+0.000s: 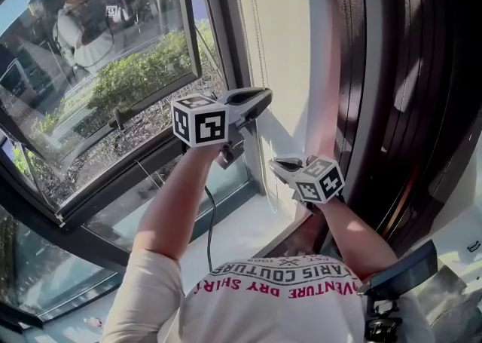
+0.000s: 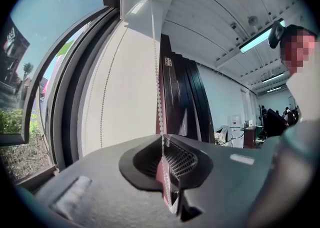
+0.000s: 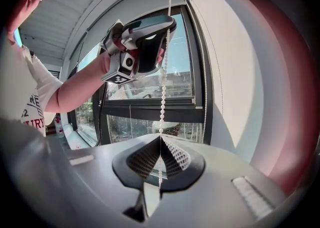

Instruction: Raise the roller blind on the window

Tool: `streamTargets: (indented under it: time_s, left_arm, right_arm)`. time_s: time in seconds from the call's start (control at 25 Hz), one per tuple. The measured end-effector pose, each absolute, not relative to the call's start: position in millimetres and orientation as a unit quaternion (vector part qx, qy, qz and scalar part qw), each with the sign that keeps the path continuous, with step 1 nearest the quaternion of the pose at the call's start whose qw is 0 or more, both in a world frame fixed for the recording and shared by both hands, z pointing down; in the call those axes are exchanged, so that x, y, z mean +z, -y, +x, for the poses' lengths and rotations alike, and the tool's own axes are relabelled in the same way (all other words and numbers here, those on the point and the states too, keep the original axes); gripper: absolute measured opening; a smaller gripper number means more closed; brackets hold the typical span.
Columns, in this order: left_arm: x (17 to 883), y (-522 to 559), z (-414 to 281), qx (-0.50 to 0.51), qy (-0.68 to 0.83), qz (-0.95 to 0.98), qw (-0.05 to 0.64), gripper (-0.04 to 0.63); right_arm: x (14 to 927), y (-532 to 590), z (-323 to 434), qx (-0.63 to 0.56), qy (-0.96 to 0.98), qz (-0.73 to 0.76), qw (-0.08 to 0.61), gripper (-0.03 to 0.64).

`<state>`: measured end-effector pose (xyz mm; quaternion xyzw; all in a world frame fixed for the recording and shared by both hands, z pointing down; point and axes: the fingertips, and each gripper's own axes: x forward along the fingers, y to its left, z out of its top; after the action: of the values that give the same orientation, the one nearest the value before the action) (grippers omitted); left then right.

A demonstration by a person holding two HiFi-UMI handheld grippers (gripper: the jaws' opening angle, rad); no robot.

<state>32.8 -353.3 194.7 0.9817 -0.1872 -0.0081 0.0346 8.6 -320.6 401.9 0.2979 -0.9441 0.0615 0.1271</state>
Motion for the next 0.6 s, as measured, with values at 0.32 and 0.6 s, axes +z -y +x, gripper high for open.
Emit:
streamTargets:
  time_s: [0.32, 0.6]
  left_arm:
    - [209, 360, 17, 0.002, 0.215, 0.977, -0.001, 0.011]
    - [252, 364, 16, 0.028, 0.228, 0.973, 0.009, 0.011]
  right_arm:
    - [420, 323, -2, 0.064, 0.944, 0.292, 0.144, 0.008]
    - [461, 325, 3, 0.089, 0.933, 0.298, 0.180, 0.008]
